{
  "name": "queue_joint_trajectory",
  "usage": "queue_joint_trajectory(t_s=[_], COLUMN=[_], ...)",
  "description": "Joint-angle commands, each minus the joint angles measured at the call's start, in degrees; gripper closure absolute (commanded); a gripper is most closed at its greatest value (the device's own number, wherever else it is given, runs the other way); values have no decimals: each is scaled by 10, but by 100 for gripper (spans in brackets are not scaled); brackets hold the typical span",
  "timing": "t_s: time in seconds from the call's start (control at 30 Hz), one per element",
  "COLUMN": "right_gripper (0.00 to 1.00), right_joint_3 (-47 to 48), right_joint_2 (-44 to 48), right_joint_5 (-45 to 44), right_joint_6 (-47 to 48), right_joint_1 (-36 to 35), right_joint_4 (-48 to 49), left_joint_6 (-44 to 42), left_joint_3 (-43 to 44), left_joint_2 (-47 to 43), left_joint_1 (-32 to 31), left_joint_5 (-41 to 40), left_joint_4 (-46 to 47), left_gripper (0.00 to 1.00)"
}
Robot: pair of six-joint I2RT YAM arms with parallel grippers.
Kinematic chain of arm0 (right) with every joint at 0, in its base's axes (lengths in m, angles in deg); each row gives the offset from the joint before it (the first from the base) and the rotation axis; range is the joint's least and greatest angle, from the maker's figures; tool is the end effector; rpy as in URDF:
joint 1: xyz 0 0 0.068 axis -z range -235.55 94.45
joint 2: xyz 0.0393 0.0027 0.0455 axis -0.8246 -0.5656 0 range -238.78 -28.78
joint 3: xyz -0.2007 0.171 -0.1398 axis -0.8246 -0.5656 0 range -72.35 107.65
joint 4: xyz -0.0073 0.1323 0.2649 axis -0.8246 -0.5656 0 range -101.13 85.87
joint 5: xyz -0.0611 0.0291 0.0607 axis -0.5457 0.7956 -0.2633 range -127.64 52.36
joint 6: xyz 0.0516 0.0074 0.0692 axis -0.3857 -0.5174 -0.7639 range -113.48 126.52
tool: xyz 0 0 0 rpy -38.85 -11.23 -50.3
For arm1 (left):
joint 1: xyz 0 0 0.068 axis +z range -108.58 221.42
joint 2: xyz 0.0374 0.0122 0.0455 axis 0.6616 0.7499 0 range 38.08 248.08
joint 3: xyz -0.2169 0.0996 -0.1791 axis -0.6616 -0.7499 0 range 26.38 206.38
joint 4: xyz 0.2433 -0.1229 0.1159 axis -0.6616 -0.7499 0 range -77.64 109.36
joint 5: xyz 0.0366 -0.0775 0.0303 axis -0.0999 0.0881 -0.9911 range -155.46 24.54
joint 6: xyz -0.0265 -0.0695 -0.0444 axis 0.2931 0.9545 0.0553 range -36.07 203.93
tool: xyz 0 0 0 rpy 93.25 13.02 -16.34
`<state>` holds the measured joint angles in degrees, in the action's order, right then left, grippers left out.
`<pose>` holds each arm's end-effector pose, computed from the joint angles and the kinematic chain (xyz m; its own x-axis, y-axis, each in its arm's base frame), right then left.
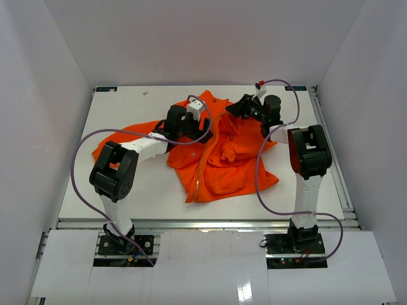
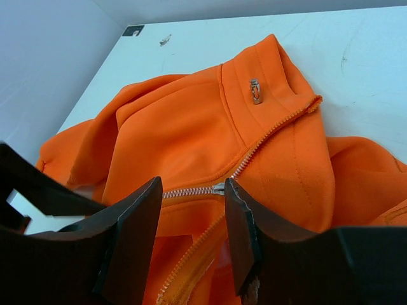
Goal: Zip up the jacket
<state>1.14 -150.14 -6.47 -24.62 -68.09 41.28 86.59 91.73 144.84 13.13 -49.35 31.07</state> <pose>0.5225 0.1568 0.1868 -0.3928 0.3658 -0.8437 -0.5695 0.6236 0.5355 0.4151 -0.2476 0.1771 -0.4667 0.2005 -0.8614 0.6465 0.7419 -0.1776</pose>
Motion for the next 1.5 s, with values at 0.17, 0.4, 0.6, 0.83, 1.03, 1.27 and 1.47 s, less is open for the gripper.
queue_joint_trajectory(t_s=[0.17, 0.4, 0.6, 0.83, 1.03, 1.27, 1.47], right_gripper=[49, 50, 50, 49, 49, 48, 47], right_joint_3=[-27, -46, -53, -80, -39, -30, 37], right_joint_2=[21, 34, 41, 72, 91, 88, 54], right_joint_5=[14, 12, 13, -9, -10, 16, 55], right_joint_6=[12, 11, 13, -10, 24, 29, 87], right_joint_1=[-1, -2, -3, 0, -11, -24, -62], right_joint_4=[34, 57, 60, 54, -39, -49, -142], left_joint_6=[-15, -33, -56, 17, 21, 20, 19], left_joint_3=[171, 191, 167, -12, -103, -117, -132], left_joint_2=[28, 66, 52, -39, -87, -133, -147], left_joint_1=[-3, -3, -1, 0, 3, 3, 3], left_joint_5=[12, -30, -28, 34, 7, 23, 22], left_joint_4=[-119, -154, -142, -44, 16, 21, 31], left_gripper=[7, 10, 57, 100, 100, 100, 100])
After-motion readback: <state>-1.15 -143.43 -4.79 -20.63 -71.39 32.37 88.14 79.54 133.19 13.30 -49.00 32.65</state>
